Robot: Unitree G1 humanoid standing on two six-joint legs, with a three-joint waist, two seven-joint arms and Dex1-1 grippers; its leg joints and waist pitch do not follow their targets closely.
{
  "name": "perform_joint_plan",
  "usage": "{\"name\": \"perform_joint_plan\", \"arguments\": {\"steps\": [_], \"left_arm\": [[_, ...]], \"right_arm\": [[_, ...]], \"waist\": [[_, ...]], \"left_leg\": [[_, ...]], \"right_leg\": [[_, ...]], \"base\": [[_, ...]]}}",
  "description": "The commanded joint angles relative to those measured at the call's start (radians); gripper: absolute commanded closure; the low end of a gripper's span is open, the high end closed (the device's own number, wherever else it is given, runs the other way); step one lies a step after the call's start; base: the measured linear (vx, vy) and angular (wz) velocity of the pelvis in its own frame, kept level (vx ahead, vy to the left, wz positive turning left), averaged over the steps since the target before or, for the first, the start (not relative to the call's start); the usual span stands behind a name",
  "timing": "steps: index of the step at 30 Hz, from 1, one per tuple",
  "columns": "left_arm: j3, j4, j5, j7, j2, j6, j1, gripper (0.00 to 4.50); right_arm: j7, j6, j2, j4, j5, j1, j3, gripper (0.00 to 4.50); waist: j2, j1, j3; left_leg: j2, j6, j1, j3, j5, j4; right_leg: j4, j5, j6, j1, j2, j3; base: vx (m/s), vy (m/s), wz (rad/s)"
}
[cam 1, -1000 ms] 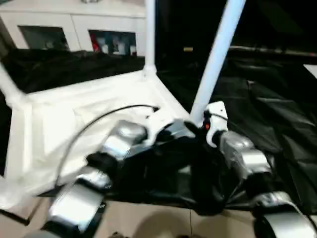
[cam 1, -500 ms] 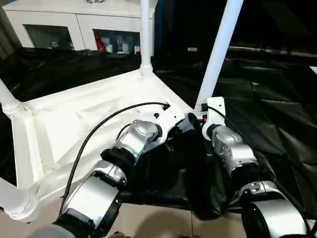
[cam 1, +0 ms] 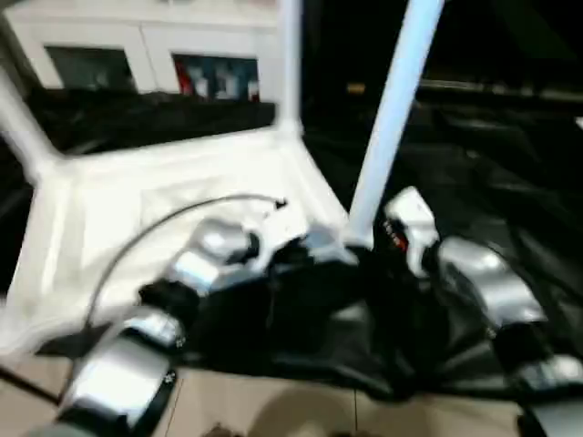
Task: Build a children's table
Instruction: Rotate leg to tighten
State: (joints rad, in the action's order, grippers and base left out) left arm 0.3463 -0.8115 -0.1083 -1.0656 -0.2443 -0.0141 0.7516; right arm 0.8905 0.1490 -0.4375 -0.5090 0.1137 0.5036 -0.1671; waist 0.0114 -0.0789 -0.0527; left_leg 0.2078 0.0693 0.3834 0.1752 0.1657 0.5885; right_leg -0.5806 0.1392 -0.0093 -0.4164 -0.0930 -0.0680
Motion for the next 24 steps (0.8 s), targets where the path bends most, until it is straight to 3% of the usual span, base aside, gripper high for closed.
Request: {"name": "perform_joint_plan", "arguments": {"steps": [1,3,8,12,18,24], "left_arm": [[0.033,0.054,0.016,-0.073,-0.002,0.012,-0.019,4.50],[0.033,0.101,0.042,-0.139,-0.025,0.024,-0.040,4.50],[0.028,0.159,0.055,-0.185,-0.049,0.045,-0.065,4.50],[0.025,0.167,0.050,-0.177,-0.055,0.052,-0.069,4.50],[0.019,0.194,0.050,-0.174,-0.059,0.075,-0.079,4.50],[0.018,0.199,0.048,-0.169,-0.061,0.080,-0.083,4.50]], "right_arm": [[0.054,0.002,-0.028,0.060,0.001,-0.006,-0.013,0.60],[0.094,0.021,-0.054,0.106,0.017,-0.023,-0.017,0.60],[0.144,0.058,-0.080,0.155,0.016,-0.042,-0.037,0.60],[0.156,0.062,-0.078,0.153,0.011,-0.046,-0.045,0.60],[0.153,0.081,-0.076,0.159,0.015,-0.043,-0.043,0.90],[0.159,0.077,-0.081,0.153,0.003,-0.045,-0.053,1.50]], "waist": [[-0.001,-0.001,0.074],[0.001,-0.010,0.072],[0.000,-0.008,0.072],[-0.004,-0.007,0.070],[-0.005,-0.007,0.071],[-0.007,-0.007,0.072]], "left_leg": [[0.021,-0.059,-0.018,0.004,0.270,-0.069],[0.024,-0.049,-0.022,0.004,0.284,-0.072],[0.022,-0.046,-0.020,0.004,0.280,-0.072],[0.018,-0.036,-0.020,0.005,0.292,-0.072],[0.019,-0.038,-0.019,0.004,0.270,-0.072],[0.018,-0.041,-0.018,0.005,0.264,-0.070]], "right_leg": [[0.057,0.237,-0.237,0.058,-0.040,0.028],[0.057,0.253,-0.232,0.058,-0.041,0.030],[0.056,0.243,-0.229,0.057,-0.041,0.031],[0.063,0.298,-0.207,0.054,-0.042,0.031],[0.061,0.292,-0.201,0.054,-0.041,0.032],[0.060,0.287,-0.202,0.054,-0.041,0.031]], "base": [[0.000,0.000,0.00],[0.000,0.000,0.00],[0.000,0.000,0.00],[0.000,0.000,0.00],[0.000,0.000,0.00],[0.000,0.000,0.00]]}}
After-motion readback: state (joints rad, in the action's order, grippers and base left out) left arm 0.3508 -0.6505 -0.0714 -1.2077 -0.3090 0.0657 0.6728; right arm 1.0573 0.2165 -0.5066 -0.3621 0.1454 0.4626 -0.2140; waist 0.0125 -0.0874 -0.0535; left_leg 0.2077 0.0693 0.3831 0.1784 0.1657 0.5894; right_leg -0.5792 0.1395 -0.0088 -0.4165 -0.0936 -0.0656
